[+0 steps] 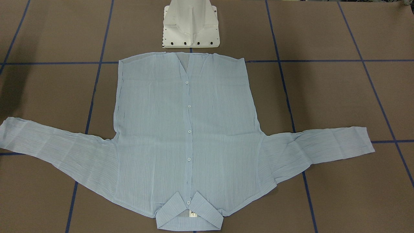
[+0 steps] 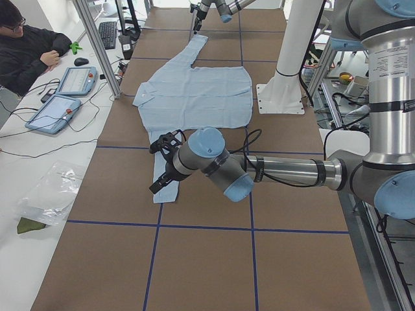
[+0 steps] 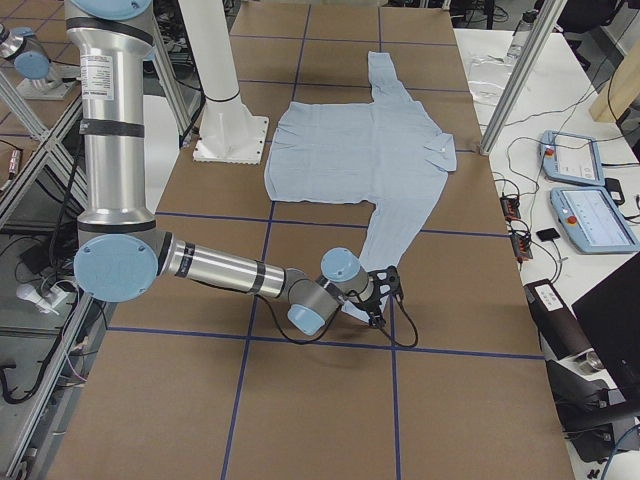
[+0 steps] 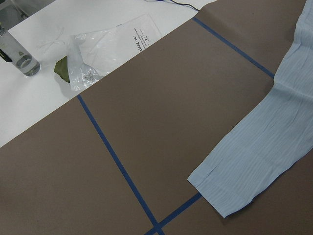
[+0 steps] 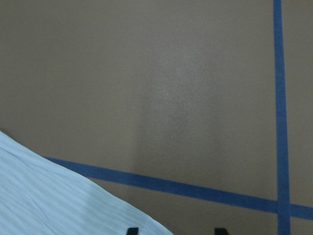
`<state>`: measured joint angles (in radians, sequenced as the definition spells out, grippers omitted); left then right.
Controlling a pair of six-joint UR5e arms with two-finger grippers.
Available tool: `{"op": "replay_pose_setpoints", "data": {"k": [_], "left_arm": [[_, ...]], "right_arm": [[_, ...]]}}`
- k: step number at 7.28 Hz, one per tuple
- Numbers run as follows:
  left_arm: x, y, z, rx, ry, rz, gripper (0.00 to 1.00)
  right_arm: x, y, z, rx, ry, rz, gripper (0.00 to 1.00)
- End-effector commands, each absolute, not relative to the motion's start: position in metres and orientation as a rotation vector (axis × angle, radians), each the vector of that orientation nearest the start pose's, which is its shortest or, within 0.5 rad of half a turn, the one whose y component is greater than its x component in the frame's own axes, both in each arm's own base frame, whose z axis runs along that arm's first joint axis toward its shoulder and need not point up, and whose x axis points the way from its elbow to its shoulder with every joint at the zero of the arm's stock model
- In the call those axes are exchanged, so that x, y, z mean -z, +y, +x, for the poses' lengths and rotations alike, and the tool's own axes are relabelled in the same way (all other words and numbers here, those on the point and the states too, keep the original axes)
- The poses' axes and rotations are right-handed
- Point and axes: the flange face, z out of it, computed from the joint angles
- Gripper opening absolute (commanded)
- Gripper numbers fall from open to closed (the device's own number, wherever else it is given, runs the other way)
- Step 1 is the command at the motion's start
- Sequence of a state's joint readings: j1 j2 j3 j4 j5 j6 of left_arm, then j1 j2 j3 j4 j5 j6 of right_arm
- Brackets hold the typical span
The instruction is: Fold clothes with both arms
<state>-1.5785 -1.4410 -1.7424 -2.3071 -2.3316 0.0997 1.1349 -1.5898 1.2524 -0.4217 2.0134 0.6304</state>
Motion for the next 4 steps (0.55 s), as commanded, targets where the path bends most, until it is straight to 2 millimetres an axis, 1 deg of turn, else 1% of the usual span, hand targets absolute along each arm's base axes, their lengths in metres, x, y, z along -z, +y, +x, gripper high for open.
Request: {"op": "replay_pose_setpoints", "data": {"k": [1,2,3,4], "left_arm": [[-0.5492,-0.4584,-0.0681,-0.379,0.682,0.779,1.0],[-0.5492,-0.4584,-0.0681,-0.379,0.682,0.779,1.0],[-0.5492,-0.4584,-0.0681,-0.379,0.682,0.779,1.0],[-0.5492,-0.4584,-0.0681,-0.379,0.682,0.779,1.0]], "right_arm": [[-0.7156,-0.4846,-0.1304,0.014,-0.753,0.461,0.53],[-0.7185,-0.4839,-0.13,0.037,-0.745,0.467,0.47],[-0.723,-0.4815,-0.129,0.039,-0.742,0.459,0.34],[-0.723,-0.4795,-0.1281,0.04,-0.744,0.463,0.11]]}}
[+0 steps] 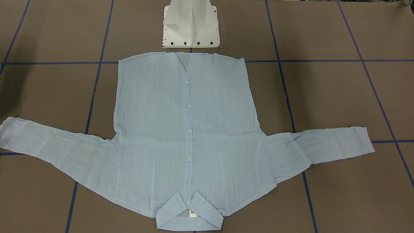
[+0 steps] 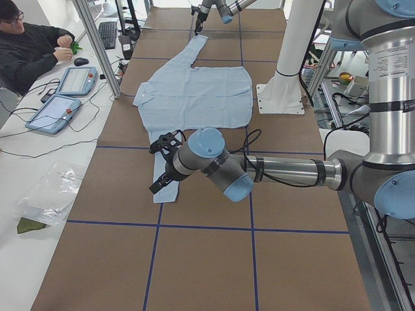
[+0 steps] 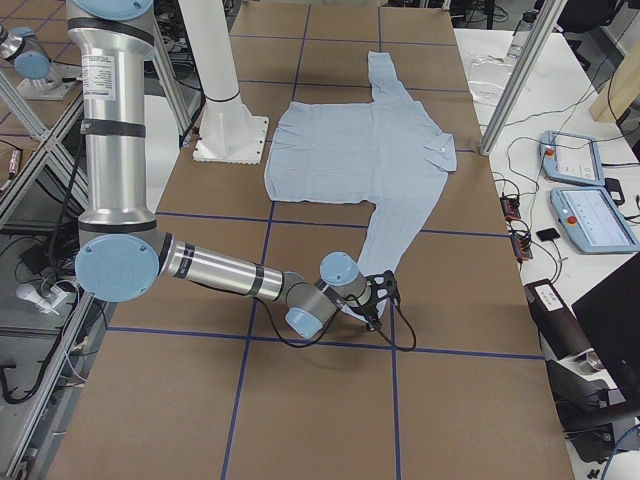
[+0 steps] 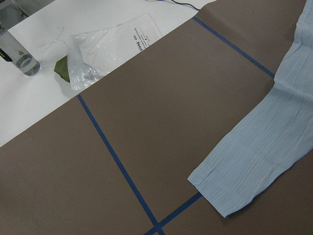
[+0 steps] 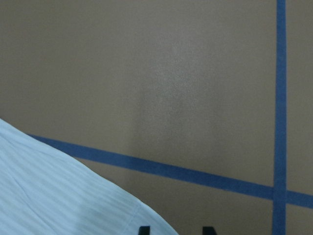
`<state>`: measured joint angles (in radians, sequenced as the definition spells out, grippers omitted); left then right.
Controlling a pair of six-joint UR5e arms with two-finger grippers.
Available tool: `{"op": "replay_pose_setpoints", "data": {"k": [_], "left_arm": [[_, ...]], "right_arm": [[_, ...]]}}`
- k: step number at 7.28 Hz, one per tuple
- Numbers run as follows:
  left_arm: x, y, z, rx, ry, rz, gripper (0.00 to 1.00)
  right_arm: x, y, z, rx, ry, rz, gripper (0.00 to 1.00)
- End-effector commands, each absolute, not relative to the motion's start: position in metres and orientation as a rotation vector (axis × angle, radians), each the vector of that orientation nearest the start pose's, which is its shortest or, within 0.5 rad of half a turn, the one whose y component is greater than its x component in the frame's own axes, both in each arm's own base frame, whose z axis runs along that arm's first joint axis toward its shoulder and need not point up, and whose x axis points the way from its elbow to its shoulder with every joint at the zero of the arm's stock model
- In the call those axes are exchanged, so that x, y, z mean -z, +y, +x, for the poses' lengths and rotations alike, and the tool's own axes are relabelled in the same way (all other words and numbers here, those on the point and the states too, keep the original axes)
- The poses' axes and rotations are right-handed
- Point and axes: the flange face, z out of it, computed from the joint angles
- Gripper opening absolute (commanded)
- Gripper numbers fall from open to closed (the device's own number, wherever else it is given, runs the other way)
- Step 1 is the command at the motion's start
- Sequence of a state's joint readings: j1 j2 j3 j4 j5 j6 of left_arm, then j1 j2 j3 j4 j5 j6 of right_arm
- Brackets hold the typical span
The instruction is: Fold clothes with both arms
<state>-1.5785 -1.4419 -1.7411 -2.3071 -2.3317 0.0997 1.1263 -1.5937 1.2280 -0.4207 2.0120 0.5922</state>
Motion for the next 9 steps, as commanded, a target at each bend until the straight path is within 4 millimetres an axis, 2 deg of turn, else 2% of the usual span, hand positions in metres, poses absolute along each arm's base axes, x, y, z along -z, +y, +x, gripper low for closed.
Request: {"op": "replay_pose_setpoints", "data": {"k": [1,2,3,5,6,7,9], "left_arm": [[-0.548,-0.458,-0.068,-0.38,0.682,0.78,1.0],[-0.548,-0.458,-0.068,-0.38,0.682,0.78,1.0],[-0.548,-0.458,-0.068,-0.38,0.682,0.782,1.0],[-0.548,-0.458,-0.068,-0.38,0.682,0.78,1.0],[-0.549,-0.458,-0.068,-0.379,0.682,0.779,1.0],[-0.549,-0.458,-0.068,-0.379,0.682,0.779,1.0],[-0.55,-0.458,-0.067,-0.38,0.683,0.777,1.0]], "right_arm": [[-0.721,-0.48,-0.128,0.04,-0.746,0.466,0.0],[-0.716,-0.481,-0.127,0.041,-0.753,0.475,0.0],[-0.698,-0.483,-0.128,0.04,-0.771,0.501,0.0],[-0.661,-0.499,-0.124,0.017,-0.796,0.548,0.0],[-0.626,-0.513,-0.129,-0.016,-0.815,0.547,0.0],[-0.579,-0.518,-0.131,-0.041,-0.824,0.541,0.0],[-0.45,-0.526,-0.133,-0.172,-0.849,0.505,0.0]]}}
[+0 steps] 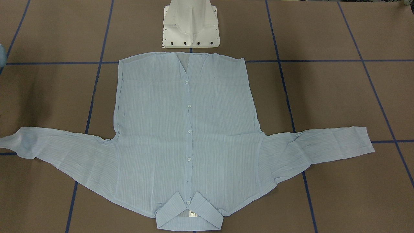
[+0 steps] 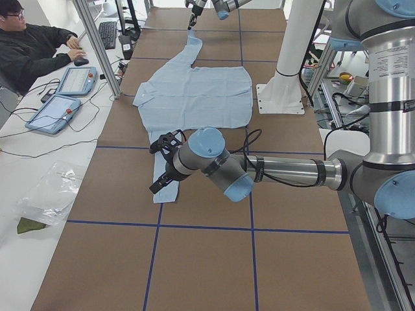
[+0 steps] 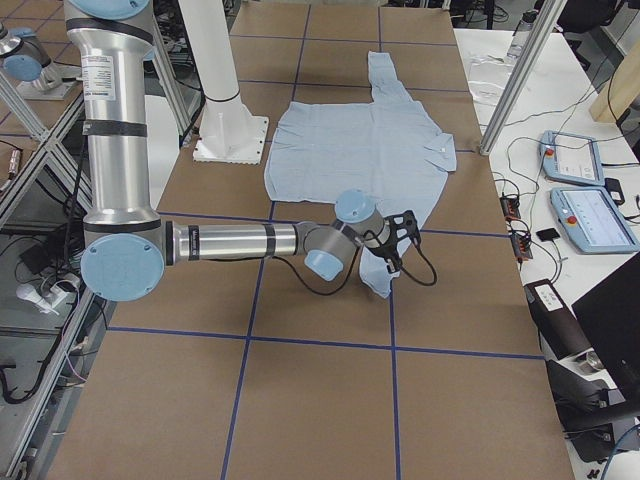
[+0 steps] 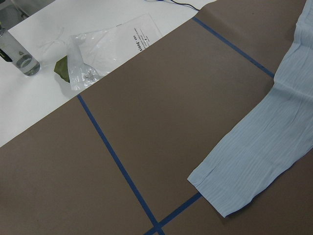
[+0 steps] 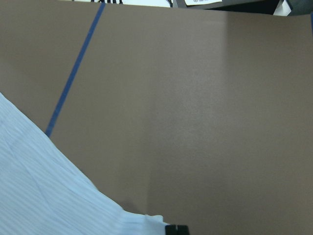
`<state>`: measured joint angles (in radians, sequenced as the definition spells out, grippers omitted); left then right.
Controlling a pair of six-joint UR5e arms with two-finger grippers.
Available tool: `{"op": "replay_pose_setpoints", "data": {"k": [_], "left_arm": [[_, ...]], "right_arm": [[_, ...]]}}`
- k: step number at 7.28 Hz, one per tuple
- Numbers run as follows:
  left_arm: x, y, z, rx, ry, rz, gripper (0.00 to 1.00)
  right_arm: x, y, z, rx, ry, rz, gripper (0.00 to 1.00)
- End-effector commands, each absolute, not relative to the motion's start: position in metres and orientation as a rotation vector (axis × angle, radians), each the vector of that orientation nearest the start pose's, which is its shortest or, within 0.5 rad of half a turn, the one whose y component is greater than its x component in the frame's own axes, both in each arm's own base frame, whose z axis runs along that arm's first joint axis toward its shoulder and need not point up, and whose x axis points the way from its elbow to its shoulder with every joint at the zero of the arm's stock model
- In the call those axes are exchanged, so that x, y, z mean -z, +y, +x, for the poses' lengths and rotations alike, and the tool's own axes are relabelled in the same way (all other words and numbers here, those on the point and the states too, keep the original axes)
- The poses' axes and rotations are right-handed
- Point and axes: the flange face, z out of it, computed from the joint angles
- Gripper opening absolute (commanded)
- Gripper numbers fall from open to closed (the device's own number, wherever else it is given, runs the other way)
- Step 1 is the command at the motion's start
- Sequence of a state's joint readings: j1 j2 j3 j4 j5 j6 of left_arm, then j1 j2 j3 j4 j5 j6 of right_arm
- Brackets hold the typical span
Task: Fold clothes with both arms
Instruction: 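Grasp the sleeve cuff nearest the right gripper with the right gripper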
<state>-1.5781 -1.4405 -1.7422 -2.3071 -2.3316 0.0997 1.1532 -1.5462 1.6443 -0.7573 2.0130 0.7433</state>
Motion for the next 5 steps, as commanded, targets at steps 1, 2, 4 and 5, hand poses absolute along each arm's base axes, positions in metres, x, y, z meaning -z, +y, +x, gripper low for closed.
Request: {"op": "replay_pose_setpoints", "data": {"k": [1,2,4,5], "left_arm": [[-0.549,-0.458,-0.068,-0.378,0.683,0.778,1.0],[-0.55,-0.458,-0.068,-0.377,0.683,0.777,1.0],[-0.549,-0.458,-0.068,-0.378,0.683,0.778,1.0],[-0.55,-0.458,-0.068,-0.377,0.683,0.777,1.0]], "right_arm": [[-0.394,-0.534,-0.15,-0.224,-0.855,0.507,0.0],[-0.342,-0.545,-0.188,-0.295,-0.864,0.49,0.0],[-0.231,-0.551,-0.305,-0.426,-0.765,0.459,0.0],[-0.183,-0.548,-0.344,-0.481,-0.747,0.457,0.0]]}}
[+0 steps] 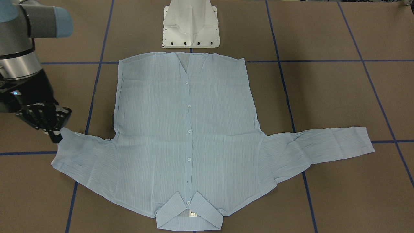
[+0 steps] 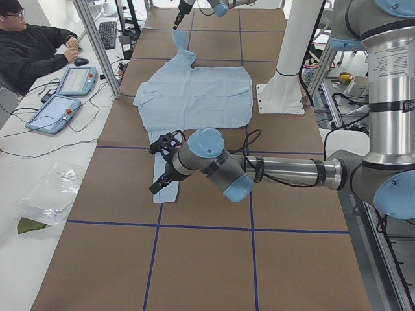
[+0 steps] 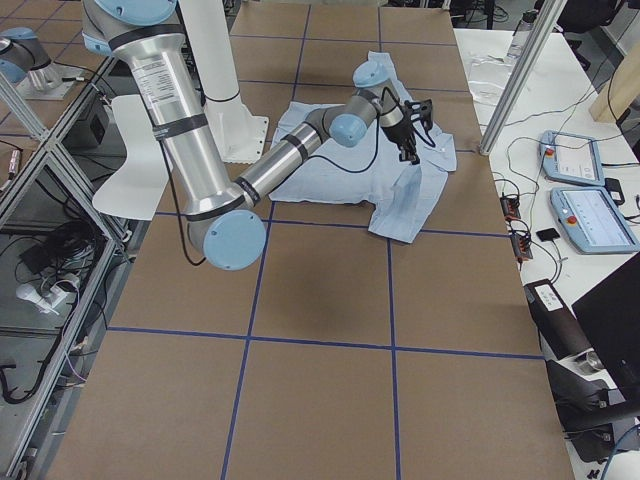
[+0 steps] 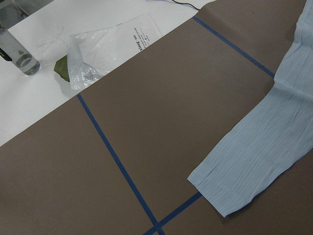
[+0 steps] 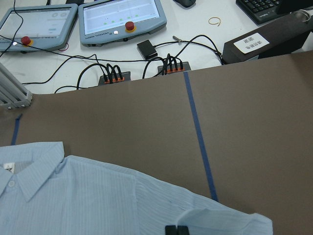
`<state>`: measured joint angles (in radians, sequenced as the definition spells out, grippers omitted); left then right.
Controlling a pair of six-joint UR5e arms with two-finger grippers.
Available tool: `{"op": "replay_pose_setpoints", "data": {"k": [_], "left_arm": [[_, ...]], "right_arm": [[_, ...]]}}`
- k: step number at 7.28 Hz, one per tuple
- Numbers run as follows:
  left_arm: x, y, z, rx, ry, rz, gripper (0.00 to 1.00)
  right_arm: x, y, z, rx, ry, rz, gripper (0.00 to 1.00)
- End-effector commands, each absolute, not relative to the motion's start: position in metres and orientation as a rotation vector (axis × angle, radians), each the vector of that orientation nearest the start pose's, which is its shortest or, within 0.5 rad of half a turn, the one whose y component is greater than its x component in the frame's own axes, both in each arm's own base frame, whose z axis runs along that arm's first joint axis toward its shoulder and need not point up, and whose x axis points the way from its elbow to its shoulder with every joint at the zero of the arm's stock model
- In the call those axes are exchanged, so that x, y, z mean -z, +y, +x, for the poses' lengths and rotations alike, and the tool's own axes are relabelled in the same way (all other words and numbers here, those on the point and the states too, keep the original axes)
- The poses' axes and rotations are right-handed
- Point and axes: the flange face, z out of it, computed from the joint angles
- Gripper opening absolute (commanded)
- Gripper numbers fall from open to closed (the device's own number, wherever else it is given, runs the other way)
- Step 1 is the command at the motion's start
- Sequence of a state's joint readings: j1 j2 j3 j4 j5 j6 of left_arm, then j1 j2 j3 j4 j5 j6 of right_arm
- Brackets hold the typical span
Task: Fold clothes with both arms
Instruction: 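Grasp the sleeve cuff nearest the right gripper with the right gripper, then fold the held sleeve across the shirt front toward the collar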
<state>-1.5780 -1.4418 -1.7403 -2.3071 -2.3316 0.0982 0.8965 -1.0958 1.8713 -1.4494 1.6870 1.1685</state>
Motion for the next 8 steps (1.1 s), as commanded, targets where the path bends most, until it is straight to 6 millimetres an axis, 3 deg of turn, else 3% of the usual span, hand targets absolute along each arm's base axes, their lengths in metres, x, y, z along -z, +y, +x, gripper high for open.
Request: {"op": "replay_pose_setpoints", "data": {"k": [1,3,4,6,8], "left_arm": [[-0.551,-0.458,-0.067,-0.378,0.684,0.775,1.0],[-0.551,-0.458,-0.068,-0.376,0.684,0.774,1.0],[-0.551,-0.459,-0.067,-0.378,0.684,0.775,1.0],[-0.552,-0.459,-0.067,-0.376,0.685,0.771,1.0],[-0.553,-0.459,-0.067,-0.376,0.685,0.769,1.0]], "right_arm": [[-0.153,-0.546,-0.375,-0.52,-0.787,0.444,0.0],[-0.09,-0.575,-0.457,-0.572,-0.763,0.466,0.0],[-0.082,-0.577,-0.494,-0.549,-0.737,0.453,0.0],[-0.098,-0.564,-0.559,-0.507,-0.742,0.494,0.0],[-0.084,-0.565,-0.592,-0.488,-0.722,0.484,0.0]]}}
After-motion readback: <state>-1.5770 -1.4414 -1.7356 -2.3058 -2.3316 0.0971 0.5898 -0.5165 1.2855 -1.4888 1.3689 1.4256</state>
